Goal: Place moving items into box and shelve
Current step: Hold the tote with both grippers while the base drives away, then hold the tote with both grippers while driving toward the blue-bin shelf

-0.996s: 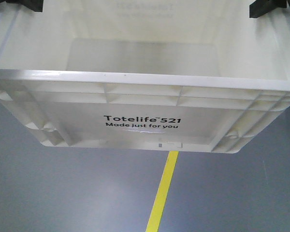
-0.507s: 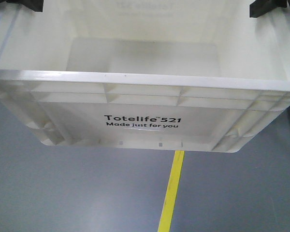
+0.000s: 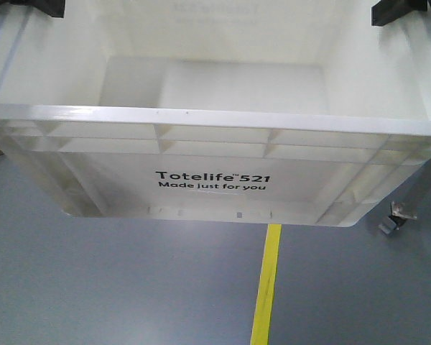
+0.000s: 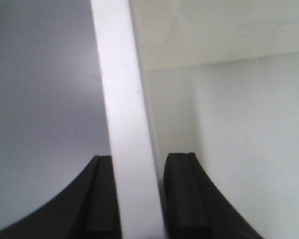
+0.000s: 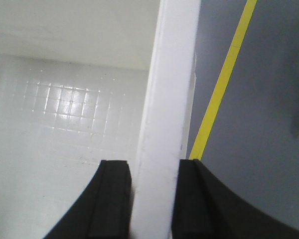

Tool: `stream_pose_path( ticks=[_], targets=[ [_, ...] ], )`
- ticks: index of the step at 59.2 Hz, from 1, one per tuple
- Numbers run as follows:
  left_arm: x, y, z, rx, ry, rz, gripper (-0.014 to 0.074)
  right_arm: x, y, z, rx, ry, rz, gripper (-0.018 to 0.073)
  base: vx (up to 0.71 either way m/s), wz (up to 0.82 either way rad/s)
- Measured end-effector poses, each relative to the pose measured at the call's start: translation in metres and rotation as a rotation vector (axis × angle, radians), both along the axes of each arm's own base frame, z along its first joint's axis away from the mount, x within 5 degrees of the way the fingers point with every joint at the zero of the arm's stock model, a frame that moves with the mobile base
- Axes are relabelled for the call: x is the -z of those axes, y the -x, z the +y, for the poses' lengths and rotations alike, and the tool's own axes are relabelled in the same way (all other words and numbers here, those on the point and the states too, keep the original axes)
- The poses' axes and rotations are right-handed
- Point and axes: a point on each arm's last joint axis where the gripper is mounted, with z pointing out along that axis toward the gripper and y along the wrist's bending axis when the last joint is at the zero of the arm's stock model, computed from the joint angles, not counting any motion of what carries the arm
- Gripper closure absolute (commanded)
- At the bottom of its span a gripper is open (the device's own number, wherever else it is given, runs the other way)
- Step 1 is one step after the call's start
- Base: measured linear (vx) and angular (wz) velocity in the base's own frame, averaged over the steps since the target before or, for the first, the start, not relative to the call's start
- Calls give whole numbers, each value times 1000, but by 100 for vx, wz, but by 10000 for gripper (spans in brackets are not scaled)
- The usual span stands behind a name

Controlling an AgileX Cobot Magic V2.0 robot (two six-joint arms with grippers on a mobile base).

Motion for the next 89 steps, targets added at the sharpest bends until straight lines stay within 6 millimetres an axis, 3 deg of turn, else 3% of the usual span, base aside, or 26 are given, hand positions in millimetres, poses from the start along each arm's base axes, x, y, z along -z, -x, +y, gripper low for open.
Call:
stream_pose_path(
  ticks=[89],
  targets=[
    [0, 0, 0, 0, 0, -6, 594, -2, 1, 0, 0, -1, -7, 564, 70, -14]
  ],
)
